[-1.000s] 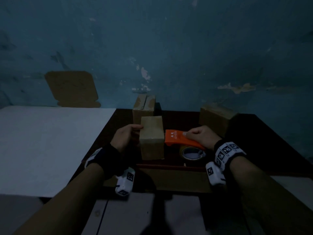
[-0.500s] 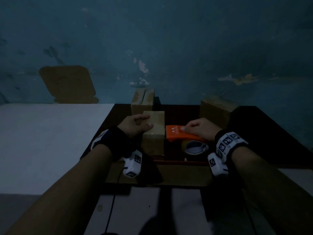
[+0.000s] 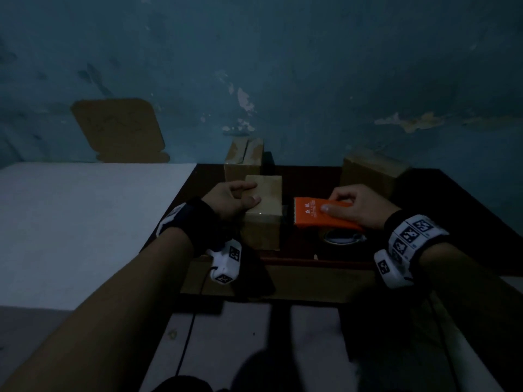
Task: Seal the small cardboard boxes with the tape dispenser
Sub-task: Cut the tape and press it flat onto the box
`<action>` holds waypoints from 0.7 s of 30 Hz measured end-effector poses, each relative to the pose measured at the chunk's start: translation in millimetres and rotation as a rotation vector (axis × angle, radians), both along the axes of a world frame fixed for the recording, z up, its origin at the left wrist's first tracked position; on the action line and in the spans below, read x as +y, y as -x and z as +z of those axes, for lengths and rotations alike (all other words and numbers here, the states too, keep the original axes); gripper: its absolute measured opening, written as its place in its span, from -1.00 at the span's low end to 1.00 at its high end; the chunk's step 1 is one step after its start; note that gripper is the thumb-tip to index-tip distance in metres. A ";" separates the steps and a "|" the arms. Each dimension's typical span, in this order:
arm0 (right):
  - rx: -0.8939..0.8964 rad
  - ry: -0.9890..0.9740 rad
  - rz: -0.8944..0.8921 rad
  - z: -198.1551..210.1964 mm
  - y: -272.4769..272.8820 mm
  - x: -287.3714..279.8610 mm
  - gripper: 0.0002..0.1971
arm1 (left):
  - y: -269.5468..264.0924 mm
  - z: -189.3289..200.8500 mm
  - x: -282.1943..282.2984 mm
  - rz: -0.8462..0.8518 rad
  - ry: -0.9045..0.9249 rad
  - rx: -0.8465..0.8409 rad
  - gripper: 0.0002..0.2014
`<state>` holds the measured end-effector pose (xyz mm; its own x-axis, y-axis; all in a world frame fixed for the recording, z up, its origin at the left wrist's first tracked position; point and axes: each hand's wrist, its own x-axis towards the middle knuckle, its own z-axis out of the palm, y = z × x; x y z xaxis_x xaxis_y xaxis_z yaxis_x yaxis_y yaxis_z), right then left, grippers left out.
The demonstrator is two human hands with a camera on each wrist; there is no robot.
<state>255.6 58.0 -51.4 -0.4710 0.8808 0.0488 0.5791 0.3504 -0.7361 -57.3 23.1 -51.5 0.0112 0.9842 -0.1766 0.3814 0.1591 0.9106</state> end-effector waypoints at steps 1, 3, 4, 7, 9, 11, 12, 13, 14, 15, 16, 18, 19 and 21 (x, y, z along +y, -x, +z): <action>-0.018 -0.014 0.007 1.0 0.1 0.2 -0.61 | -0.4 0.1 0.1 -0.002 0.001 0.003 -0.53; -0.040 -0.031 0.022 0.9 1.4 -0.1 -0.62 | -0.8 -0.3 -0.1 -0.007 -0.016 0.022 -0.54; -0.045 -0.033 0.027 0.0 2.8 -0.2 -0.63 | -0.9 -0.1 -0.5 -0.008 -0.022 0.030 -0.54; -0.054 -0.032 0.025 -2.3 7.7 -1.2 -0.68 | -0.8 -0.3 -0.8 0.001 -0.017 0.036 -0.53; -0.068 -0.016 0.020 -1.7 10.0 1.4 -0.67 | -1.4 0.6 -0.8 -0.005 -0.020 0.033 -0.53; -0.110 0.015 0.025 0.5 13.1 6.3 -0.62 | -2.6 1.7 -1.1 -0.008 -0.017 0.034 -0.52; -0.135 0.040 0.032 1.8 15.7 8.9 -0.63 | -2.8 2.0 -1.0 -0.009 -0.016 0.029 -0.52; -0.157 0.066 0.038 2.7 18.0 10.3 -0.65 | -3.1 2.2 -1.0 -0.007 -0.007 0.013 -0.51; -0.173 0.086 0.040 3.2 20.3 12.0 -0.67 | -3.6 2.5 -1.5 -0.001 0.005 -0.005 -0.51; -0.179 0.101 0.043 3.6 22.0 13.2 -0.68 | -3.8 2.6 -1.9 0.003 0.013 -0.015 -0.50; -0.183 0.112 0.046 3.8 23.2 14.3 -0.66 | -3.4 1.7 -1.3 0.002 0.011 -0.010 -0.50; -0.199 0.125 0.053 5.3 24.4 14.5 -0.64 | -2.2 0.4 0.3 -0.001 -0.010 0.027 -0.51; -0.205 0.129 0.054 5.8 24.6 14.3 -0.64 | -2.0 -0.1 1.4 -0.002 -0.020 0.043 -0.52; -0.192 0.123 0.049 4.8 23.9 13.8 -0.64 | -2.0 -1.6 4.3 -0.005 -0.029 0.062 -0.51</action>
